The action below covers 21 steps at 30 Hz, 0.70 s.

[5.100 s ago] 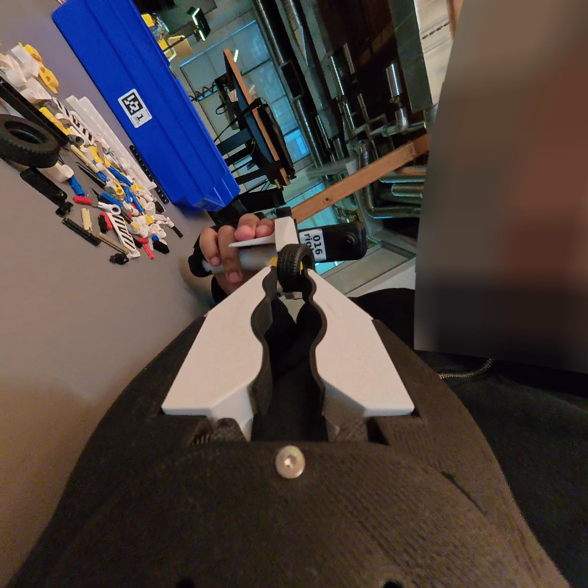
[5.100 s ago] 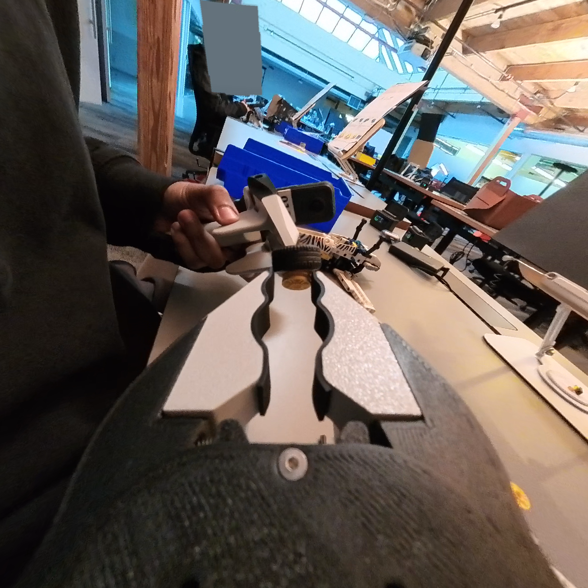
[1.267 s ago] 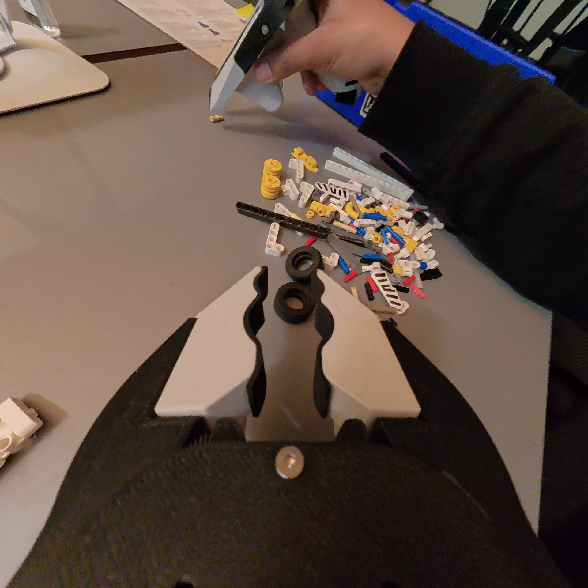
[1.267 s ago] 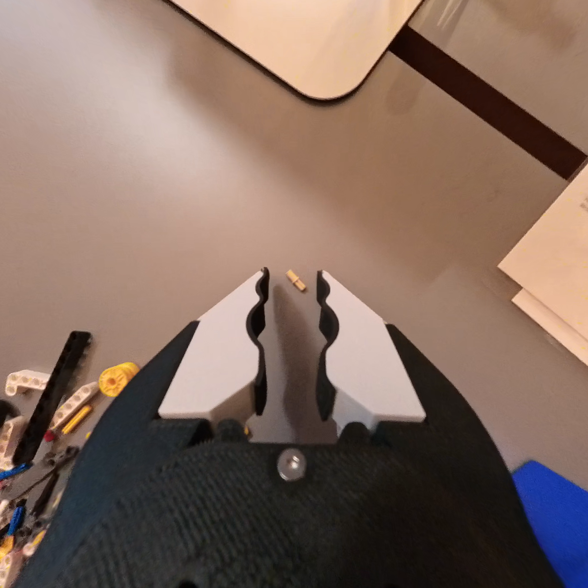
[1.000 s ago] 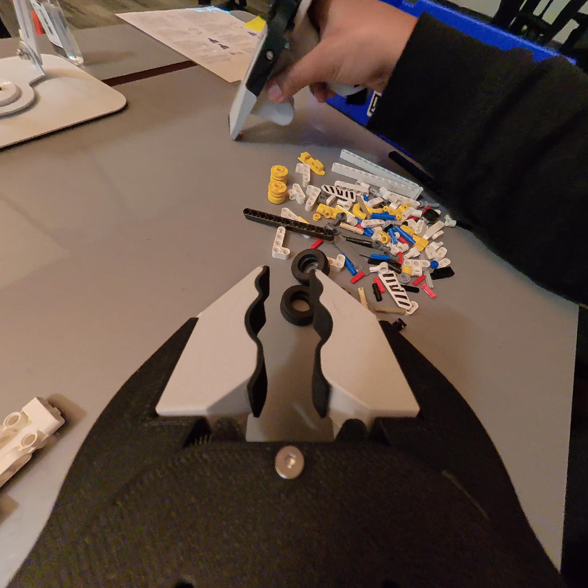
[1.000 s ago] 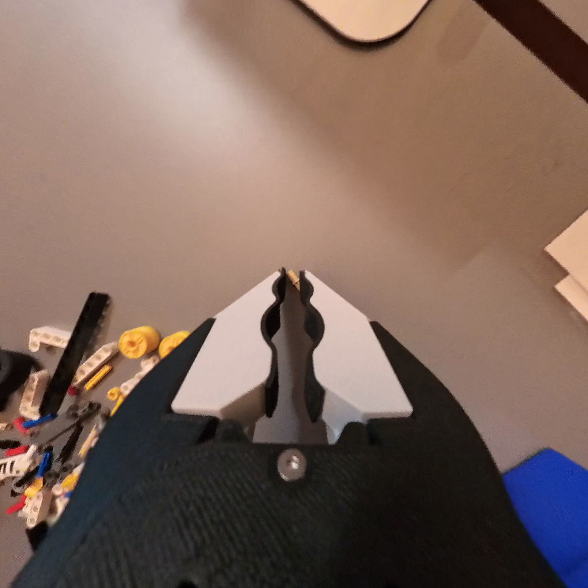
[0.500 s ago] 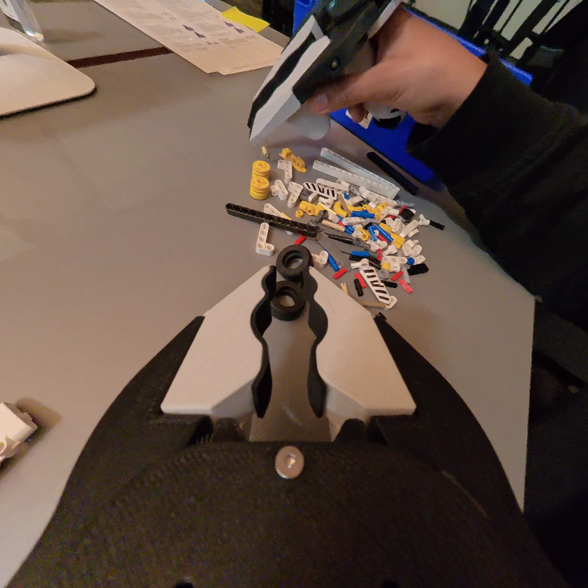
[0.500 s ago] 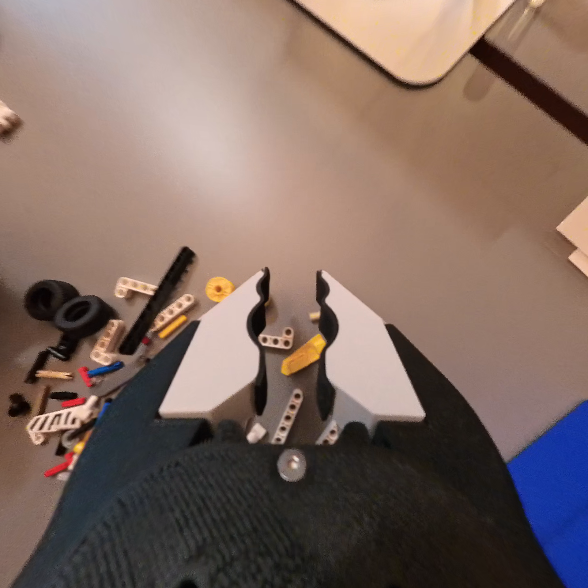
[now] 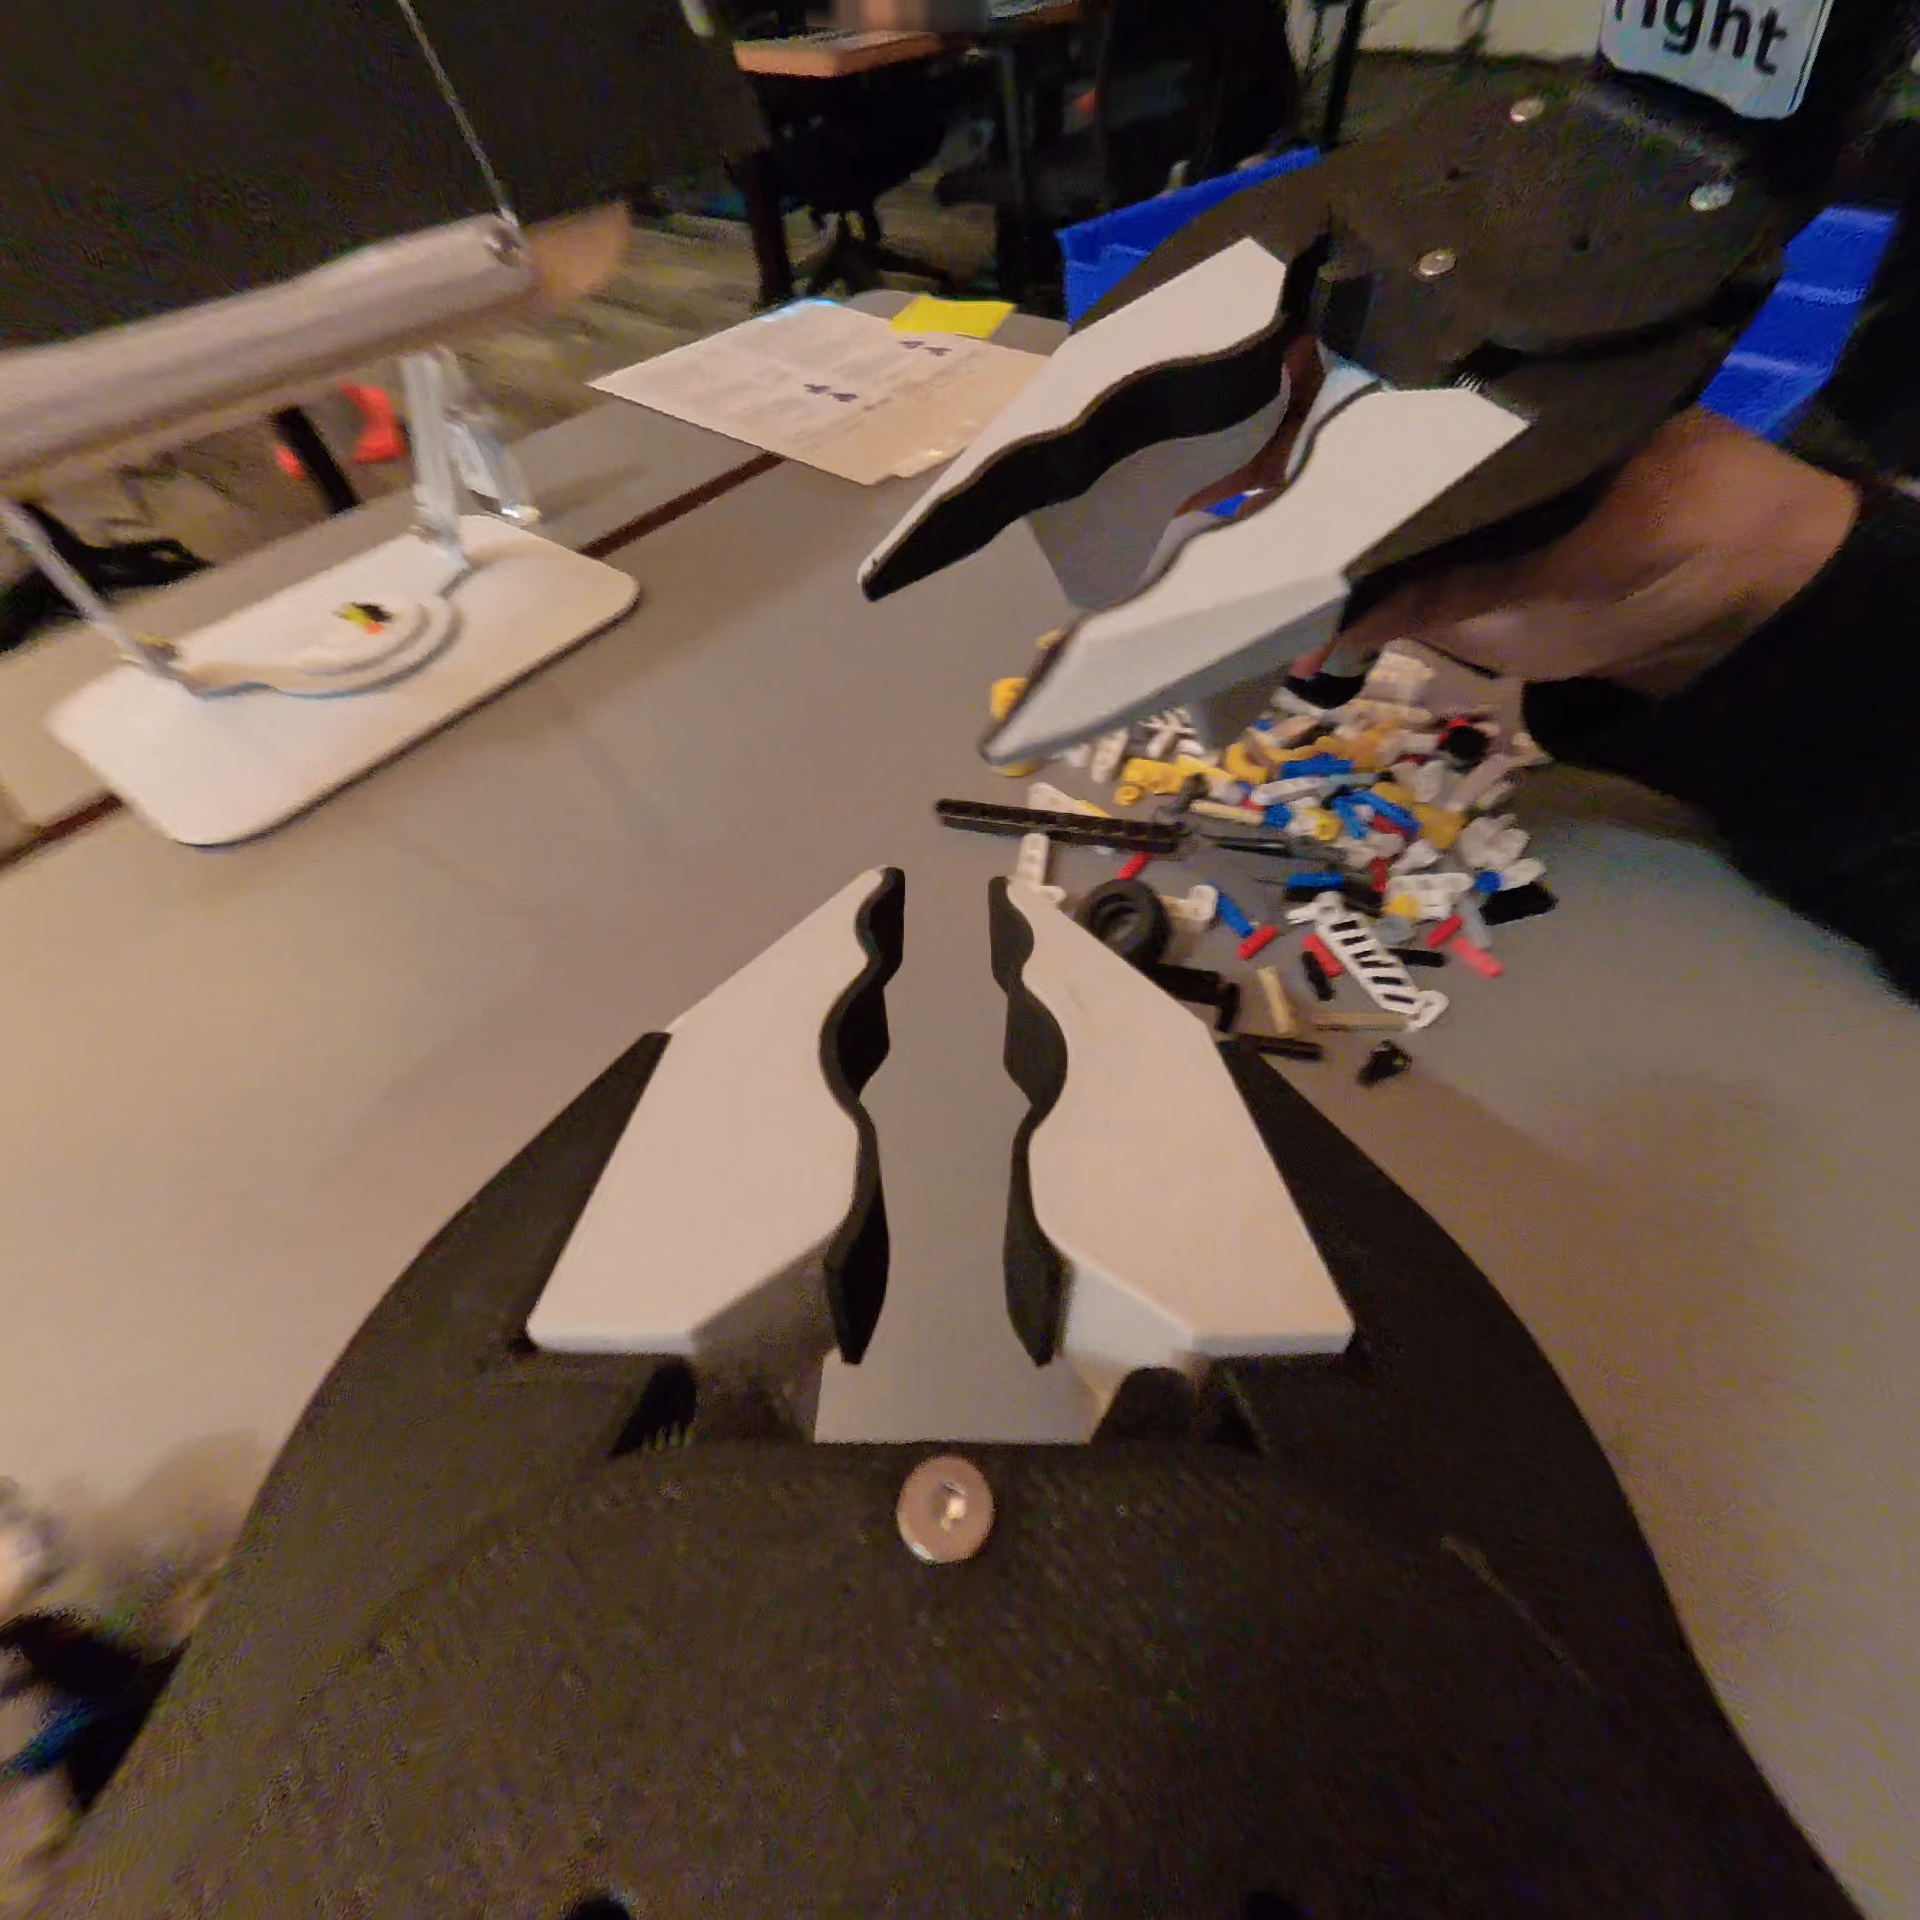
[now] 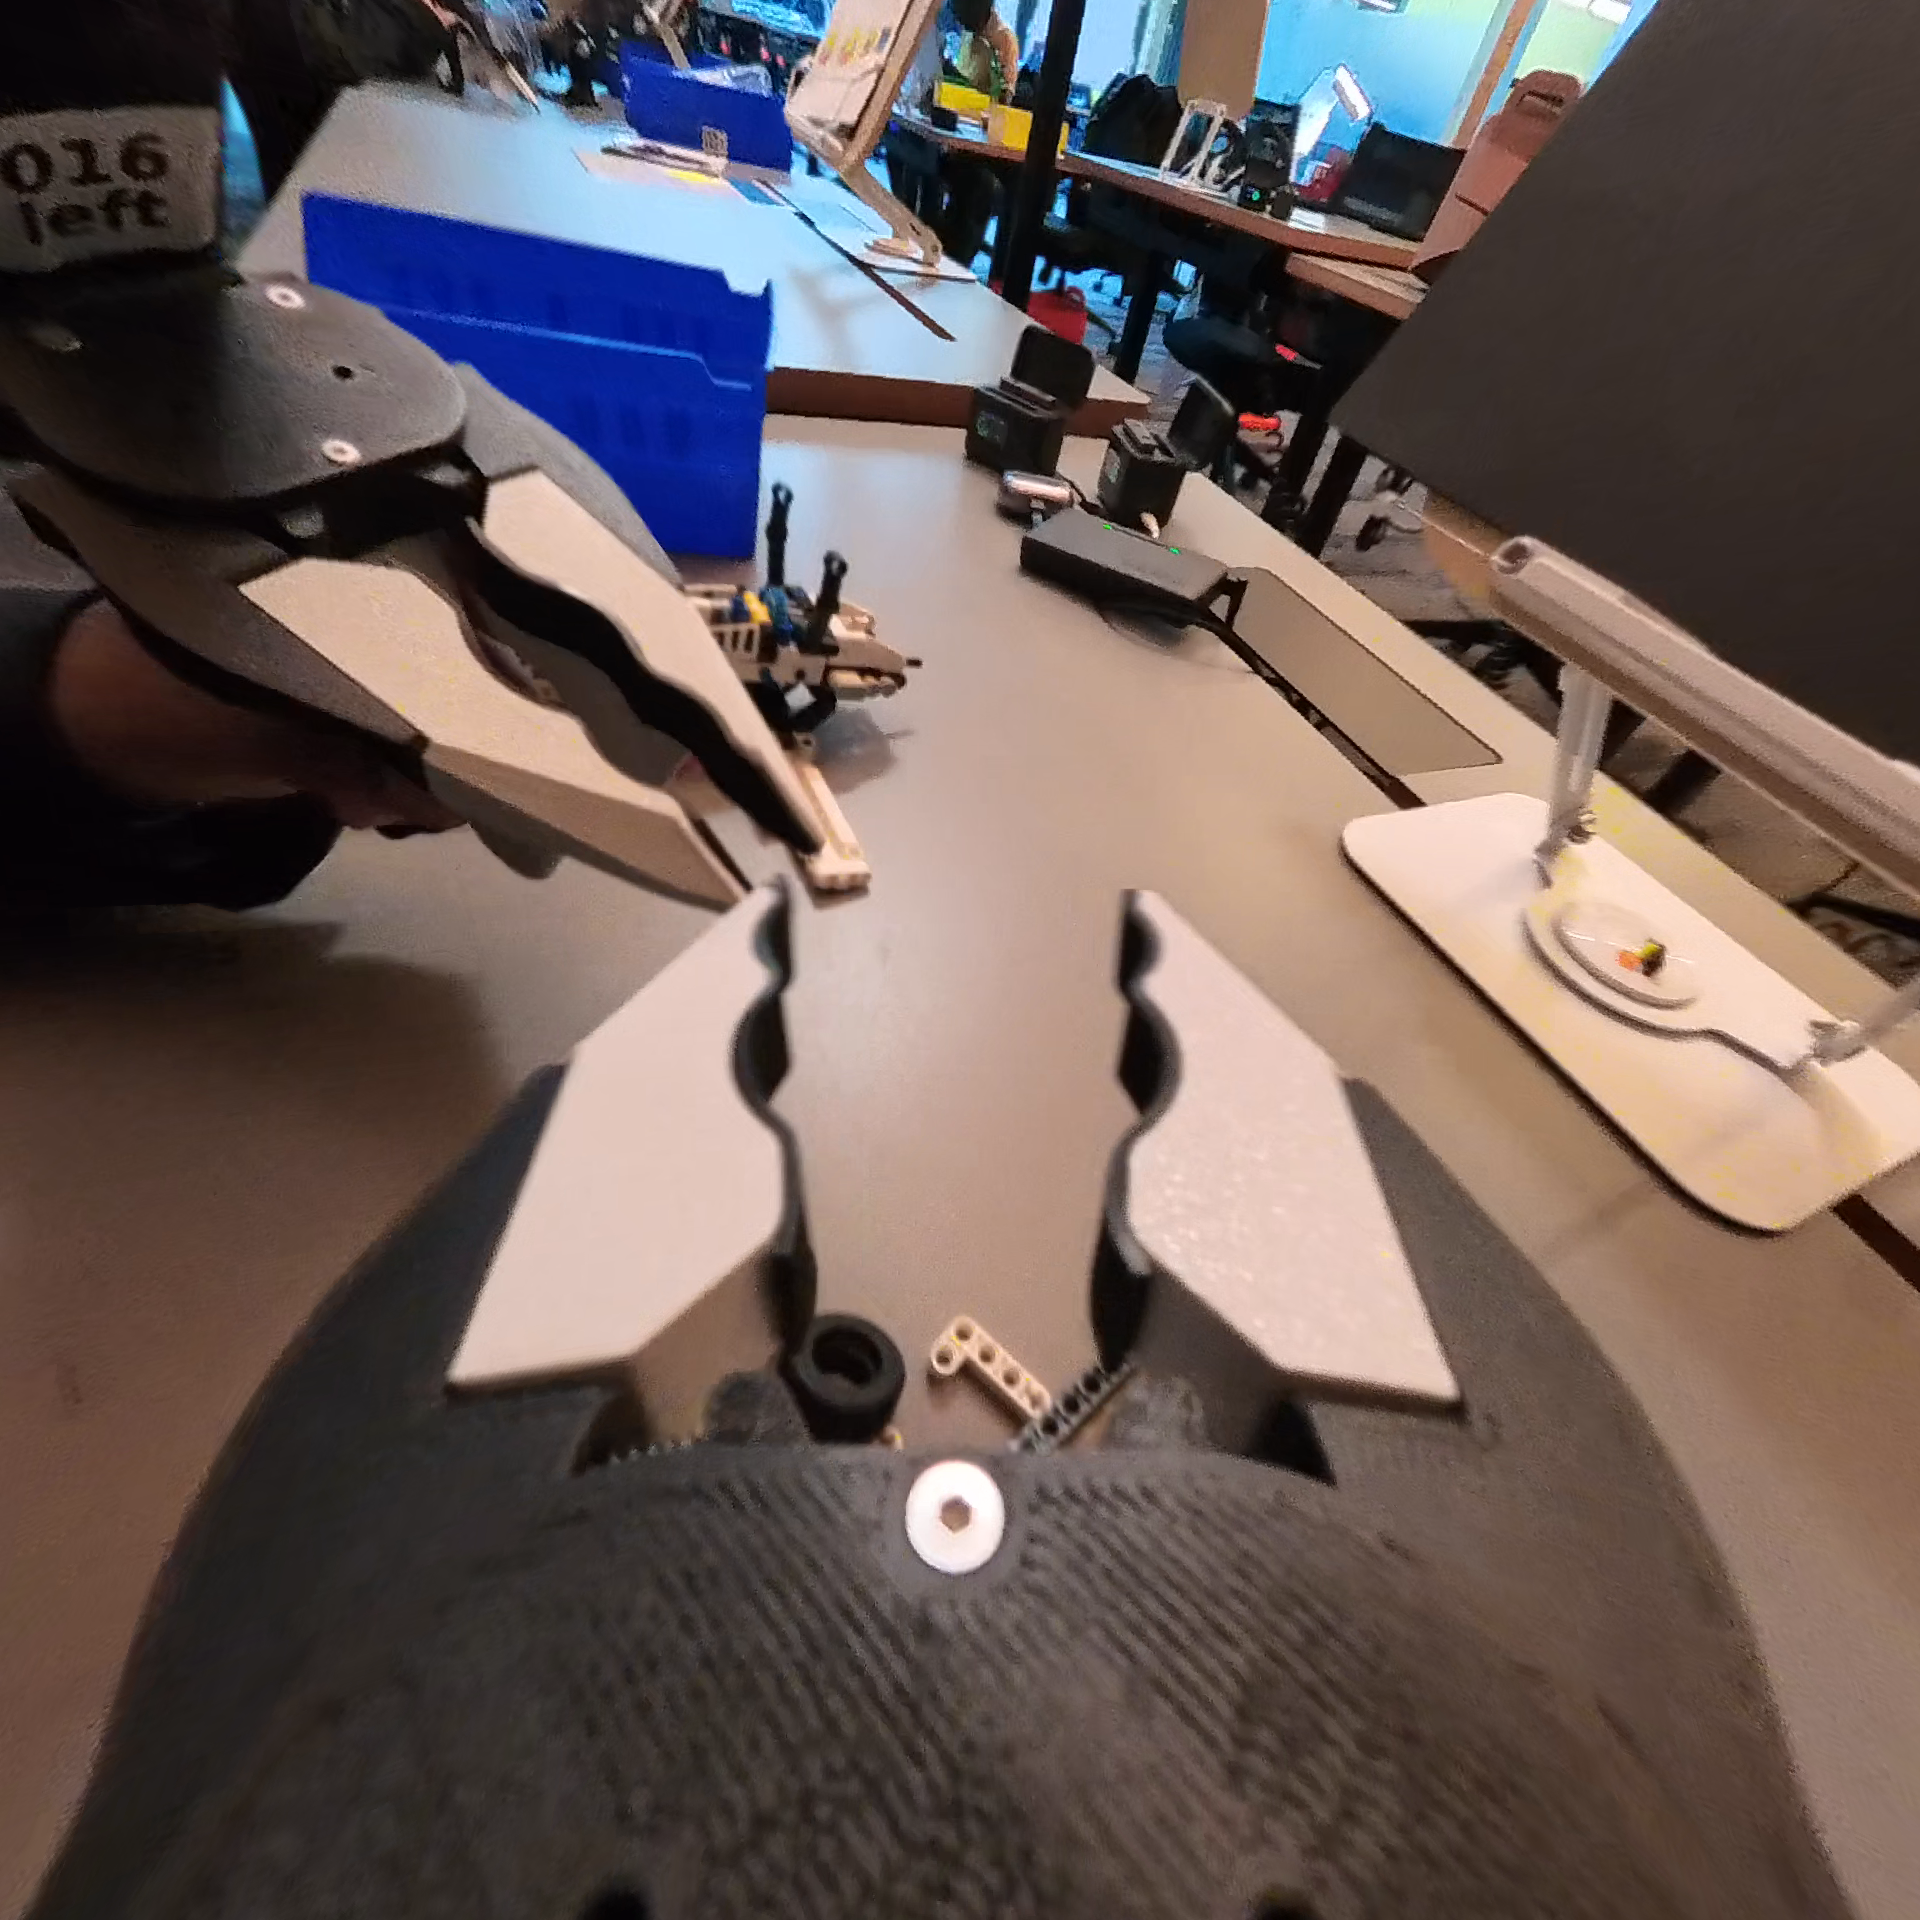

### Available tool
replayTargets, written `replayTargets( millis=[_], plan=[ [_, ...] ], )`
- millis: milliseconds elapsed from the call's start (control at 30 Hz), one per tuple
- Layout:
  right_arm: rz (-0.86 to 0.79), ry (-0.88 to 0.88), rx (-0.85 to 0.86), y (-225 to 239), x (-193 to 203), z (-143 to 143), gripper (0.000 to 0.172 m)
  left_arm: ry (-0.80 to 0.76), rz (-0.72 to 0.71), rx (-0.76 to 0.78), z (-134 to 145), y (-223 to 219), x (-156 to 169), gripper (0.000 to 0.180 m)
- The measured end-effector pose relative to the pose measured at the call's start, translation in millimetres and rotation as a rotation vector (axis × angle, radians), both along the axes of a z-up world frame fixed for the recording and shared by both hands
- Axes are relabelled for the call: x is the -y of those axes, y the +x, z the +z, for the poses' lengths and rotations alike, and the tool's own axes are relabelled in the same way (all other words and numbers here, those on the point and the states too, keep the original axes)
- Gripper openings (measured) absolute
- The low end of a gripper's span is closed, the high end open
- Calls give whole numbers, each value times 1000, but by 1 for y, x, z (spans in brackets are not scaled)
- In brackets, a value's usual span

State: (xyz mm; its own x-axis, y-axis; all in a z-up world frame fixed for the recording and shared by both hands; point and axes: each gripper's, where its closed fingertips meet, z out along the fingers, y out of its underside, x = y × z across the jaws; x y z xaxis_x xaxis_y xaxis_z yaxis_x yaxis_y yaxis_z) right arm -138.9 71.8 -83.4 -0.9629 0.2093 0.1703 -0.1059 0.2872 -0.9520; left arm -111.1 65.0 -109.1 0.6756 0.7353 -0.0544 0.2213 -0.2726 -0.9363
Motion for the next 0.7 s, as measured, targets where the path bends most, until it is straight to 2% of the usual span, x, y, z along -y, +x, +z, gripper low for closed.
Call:
replayTargets(
  millis=[33,100,167,200,267,333,433,600,700],
  plan=[
    [14,-7,14,1,6,3,72,-18,17,-26,8,0,8,14],
    [41,-12,-2,6,19,10,88,-12,45,-85,32,0,28,29],
    [71,-7,-46,14,35,16,100,1,155,-149,61,-2,68,36],
    [84,-13,-66,19,45,19,104,16,204,-169,74,-1,91,40],
    [120,-44,-121,28,66,23,99,55,289,-165,88,2,138,49],
    [131,-89,-186,32,89,28,84,78,351,-73,82,7,180,57],
    [140,-172,-181,35,123,35,76,112,383,122,50,18,219,61],
    [140,-248,-4,42,159,23,74,164,433,199,12,19,253,59],
    [113,-190,-50,42,162,1,69,187,453,216,-8,11,263,59]
  ],
)
